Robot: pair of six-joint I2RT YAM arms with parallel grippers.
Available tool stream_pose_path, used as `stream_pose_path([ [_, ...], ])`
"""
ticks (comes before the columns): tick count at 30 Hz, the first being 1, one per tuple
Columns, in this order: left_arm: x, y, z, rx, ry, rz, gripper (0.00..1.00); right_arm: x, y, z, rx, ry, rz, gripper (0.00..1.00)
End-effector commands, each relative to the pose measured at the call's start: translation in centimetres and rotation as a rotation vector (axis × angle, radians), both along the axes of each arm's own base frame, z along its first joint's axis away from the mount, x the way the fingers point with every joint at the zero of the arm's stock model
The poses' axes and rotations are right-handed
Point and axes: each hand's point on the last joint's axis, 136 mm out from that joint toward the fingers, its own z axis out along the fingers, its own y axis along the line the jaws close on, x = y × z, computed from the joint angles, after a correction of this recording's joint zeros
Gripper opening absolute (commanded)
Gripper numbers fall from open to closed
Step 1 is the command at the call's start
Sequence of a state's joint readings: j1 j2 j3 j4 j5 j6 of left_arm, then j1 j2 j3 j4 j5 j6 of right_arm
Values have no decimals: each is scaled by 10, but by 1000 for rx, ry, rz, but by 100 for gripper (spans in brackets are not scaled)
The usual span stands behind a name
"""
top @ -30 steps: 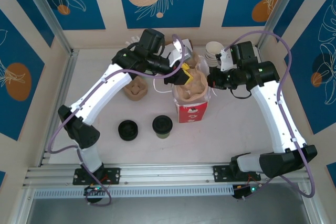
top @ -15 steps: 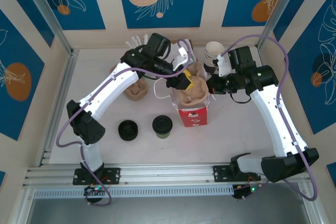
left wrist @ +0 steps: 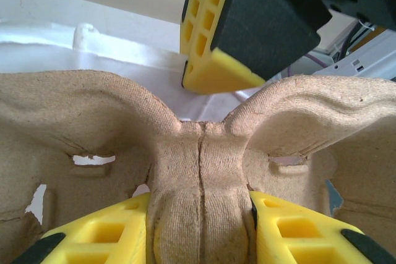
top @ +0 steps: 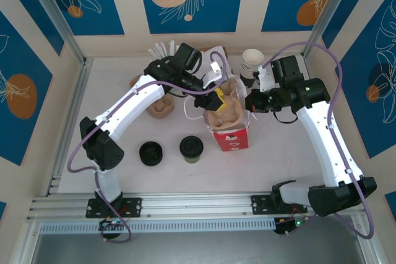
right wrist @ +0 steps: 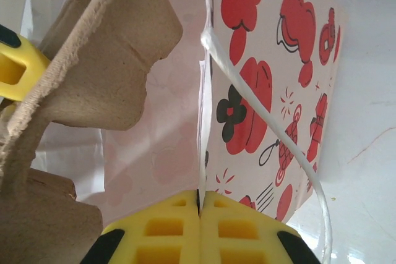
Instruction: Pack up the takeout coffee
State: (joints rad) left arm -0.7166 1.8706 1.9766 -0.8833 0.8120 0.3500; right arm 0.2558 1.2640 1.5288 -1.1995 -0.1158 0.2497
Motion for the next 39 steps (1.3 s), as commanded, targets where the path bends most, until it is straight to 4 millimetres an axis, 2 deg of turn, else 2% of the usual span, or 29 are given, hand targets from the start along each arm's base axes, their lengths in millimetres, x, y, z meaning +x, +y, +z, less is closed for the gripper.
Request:
stream_pose_path([
  [1, -10, -3, -4, -8, 17, -49, 35, -9, -3, 4, 8, -1, 4, 0],
  [5, -6, -4, -10, 7, 16, -41, 35, -9, -3, 5, 17, 0, 0, 0],
  [15, 19, -15, -20, 44, -16, 15, 34, -22, 12, 1, 29, -8, 103, 0],
  [21, 24, -14, -35, 86, -28, 17, 34, -26, 14, -2, 36, 6, 117, 0],
  [30, 24, -10, -54, 129, -38, 9, 33, -22, 17, 5, 88, 25, 97, 0],
  [39, 26, -12, -67, 150, -40, 14, 32, -11, 3, -1, 130, 89, -7, 0],
])
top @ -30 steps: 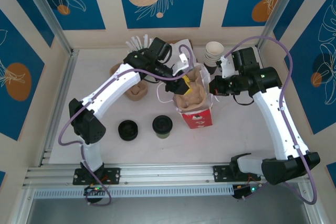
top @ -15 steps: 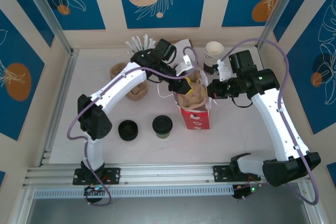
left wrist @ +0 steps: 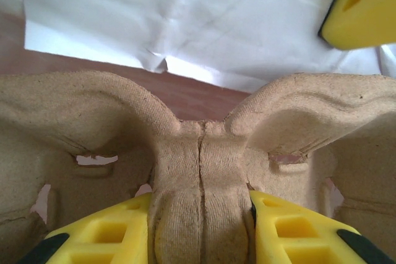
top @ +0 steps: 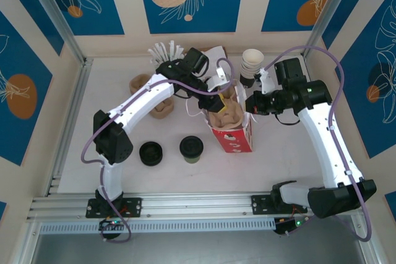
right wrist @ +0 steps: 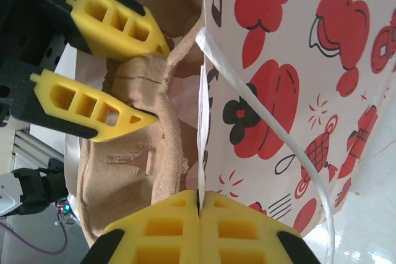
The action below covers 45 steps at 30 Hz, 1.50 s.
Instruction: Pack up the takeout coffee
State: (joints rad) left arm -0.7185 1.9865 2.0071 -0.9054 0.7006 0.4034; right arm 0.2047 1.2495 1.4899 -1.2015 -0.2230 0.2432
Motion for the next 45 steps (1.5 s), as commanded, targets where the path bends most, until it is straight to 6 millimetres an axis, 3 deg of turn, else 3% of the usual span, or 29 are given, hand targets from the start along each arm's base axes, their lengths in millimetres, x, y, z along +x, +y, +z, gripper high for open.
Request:
stream_pose_path([
  [1, -1, -5, -14, 23, -18, -20, 32, -4, -1, 1, 52, 56, -28, 0],
  [13, -2, -19, -31, 45, -58, -10, 31, 7, -10, -6, 65, 102, -94, 0],
  [33, 11, -37, -53, 72, -157, 47, 31, 6, -21, -24, -17, 119, -113, 0],
  [45, 37, -25, -39, 103, -265, 157, 31, -9, -32, -24, -84, 147, -139, 0],
])
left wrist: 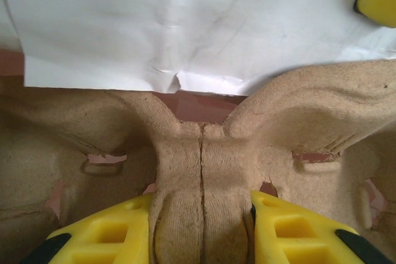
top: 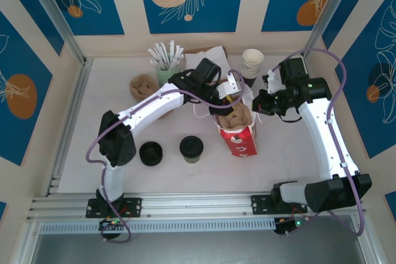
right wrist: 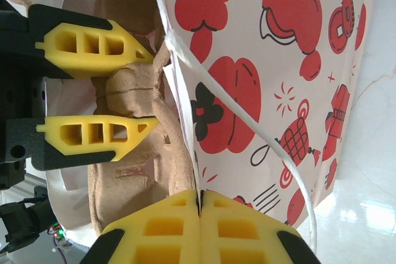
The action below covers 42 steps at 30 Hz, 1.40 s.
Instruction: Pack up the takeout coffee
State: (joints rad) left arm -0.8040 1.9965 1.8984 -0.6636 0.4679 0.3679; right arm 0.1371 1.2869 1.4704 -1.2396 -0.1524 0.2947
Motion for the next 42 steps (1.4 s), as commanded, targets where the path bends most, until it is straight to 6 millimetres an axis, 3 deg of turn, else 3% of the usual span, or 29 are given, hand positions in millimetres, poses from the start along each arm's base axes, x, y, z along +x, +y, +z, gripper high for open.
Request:
stream_pose_path([
  [1, 21, 7, -5, 49, -88, 89, 31, -19, -3, 0, -18, 42, 2, 0],
  [6, 25, 7, 6, 27, -111, 111, 31, -21, -2, -1, -7, 58, -1, 6],
  [7, 25, 7, 8, 26, -116, 115, 31, -21, -2, 0, -1, 56, -4, 9],
  [10, 22, 8, 11, 24, -105, 106, 31, -21, -2, 7, 19, 57, -25, 33],
  [15, 19, 9, 9, 33, -68, 114, 31, -27, -3, 32, 53, 50, -73, 48],
  [23, 18, 14, 24, 32, 31, 228, 31, -64, 0, 57, 139, 118, -148, 47],
  [30, 19, 18, 23, 48, 91, 306, 31, -83, 12, 53, 252, 172, -166, 42],
  [37, 22, 18, 27, 48, 138, 366, 31, -75, 18, 27, 310, 200, -215, 35],
  [42, 21, 14, 30, 34, 168, 375, 31, -54, 19, 14, 355, 127, -247, 31],
])
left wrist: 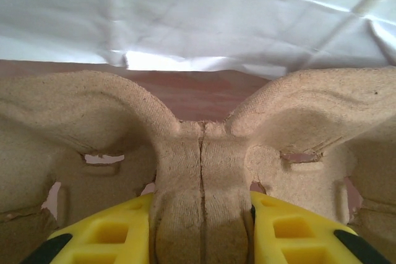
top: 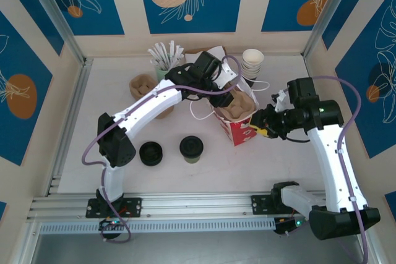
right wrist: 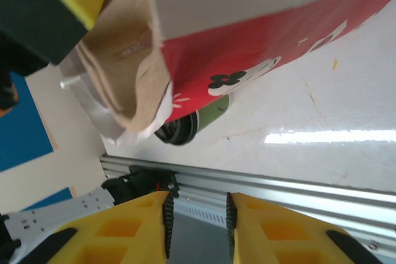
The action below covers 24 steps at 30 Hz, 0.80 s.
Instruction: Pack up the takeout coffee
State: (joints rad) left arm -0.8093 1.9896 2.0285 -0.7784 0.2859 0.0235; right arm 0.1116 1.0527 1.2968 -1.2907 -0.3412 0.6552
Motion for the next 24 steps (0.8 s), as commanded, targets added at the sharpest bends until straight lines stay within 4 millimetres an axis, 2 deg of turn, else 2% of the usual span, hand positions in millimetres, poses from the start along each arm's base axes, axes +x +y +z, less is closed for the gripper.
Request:
stream_pose_path([
  [1, 0, -1, 1, -1, 34, 26, 31, 18, 5, 6, 64, -87, -41, 30],
  [6, 3, 0, -3, 15, 32, 36, 31, 27, -1, -4, 35, -110, -82, 28],
  [13, 8, -1, -5, 25, 41, 65, 31, 36, -6, 0, 72, -147, -112, 28],
  [19, 9, -3, -5, 24, 51, 80, 31, 42, -7, 12, 108, -193, -125, 29],
  [24, 8, -4, -6, 19, 66, 78, 31, 47, -9, 11, 109, -201, -135, 30],
])
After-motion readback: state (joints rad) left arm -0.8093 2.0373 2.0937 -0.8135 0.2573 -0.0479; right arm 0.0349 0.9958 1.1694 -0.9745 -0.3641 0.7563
